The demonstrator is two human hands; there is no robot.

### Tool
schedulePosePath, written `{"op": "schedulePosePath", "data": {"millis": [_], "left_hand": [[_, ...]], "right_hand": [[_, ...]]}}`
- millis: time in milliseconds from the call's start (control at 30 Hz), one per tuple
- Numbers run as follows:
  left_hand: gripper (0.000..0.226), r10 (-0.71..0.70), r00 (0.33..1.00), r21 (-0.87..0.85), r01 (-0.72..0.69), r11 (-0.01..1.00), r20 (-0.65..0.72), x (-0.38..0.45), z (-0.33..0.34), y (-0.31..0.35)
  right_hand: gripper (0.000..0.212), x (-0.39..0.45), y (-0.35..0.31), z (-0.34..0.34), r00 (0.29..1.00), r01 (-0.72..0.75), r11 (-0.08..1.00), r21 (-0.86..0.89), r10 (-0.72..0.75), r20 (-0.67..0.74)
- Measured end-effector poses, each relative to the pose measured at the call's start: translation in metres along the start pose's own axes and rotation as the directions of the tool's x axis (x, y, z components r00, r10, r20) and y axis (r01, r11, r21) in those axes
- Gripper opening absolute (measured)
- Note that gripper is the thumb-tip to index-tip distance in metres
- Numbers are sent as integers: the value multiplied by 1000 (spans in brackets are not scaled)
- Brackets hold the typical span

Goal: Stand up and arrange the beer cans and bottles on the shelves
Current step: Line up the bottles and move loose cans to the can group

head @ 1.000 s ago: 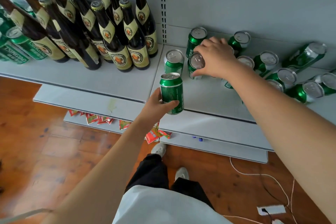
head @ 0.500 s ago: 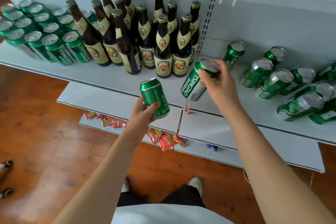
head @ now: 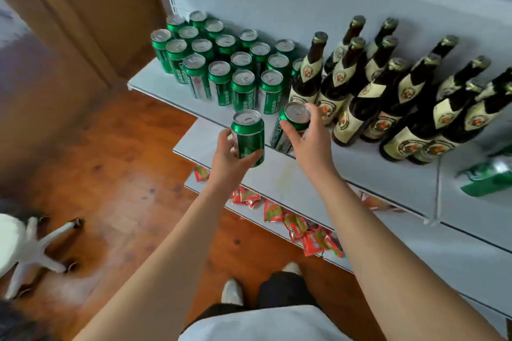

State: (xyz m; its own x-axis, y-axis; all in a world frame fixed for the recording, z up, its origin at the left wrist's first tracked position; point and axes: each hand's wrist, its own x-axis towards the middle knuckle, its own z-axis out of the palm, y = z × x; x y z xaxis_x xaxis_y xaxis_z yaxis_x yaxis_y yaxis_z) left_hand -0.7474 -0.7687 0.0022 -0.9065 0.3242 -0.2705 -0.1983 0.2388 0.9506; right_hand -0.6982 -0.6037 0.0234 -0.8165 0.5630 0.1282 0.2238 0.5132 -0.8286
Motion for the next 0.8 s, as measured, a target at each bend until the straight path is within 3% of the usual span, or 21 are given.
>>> {"op": "schedulePosePath", "data": {"millis": [333, 467, 567, 633, 700, 800], "left_hand": [[67, 56, 997, 131, -49, 990, -48, 63, -26, -15], [68, 39, 993, 91, -29, 995, -110, 79, -45, -13], [66, 43, 980, 47, -34, 998, -193, 90, -67, -9], [68, 79, 966, 68, -64, 996, -245, 101, -86, -7], [67, 94, 955, 51, -83, 995, -282, 116, -105, -6], [62, 118, 946, 34, -113, 993, -302, 145, -129, -2]], "right_hand": [[65, 52, 37, 52, 985, 122, 939, -322, -154, -78], [59, 48, 13, 59, 936, 103, 808, -580, -277, -219], [47, 47, -24, 78, 861, 267, 841, -471, -428, -276], [47, 58, -55, 104, 876, 437, 874, -214, -467, -119], [57, 79, -86, 136, 870, 484, 874, -45, -475, 131], [53, 118, -118, 181, 802, 537, 839, -82, -478, 358]]}}
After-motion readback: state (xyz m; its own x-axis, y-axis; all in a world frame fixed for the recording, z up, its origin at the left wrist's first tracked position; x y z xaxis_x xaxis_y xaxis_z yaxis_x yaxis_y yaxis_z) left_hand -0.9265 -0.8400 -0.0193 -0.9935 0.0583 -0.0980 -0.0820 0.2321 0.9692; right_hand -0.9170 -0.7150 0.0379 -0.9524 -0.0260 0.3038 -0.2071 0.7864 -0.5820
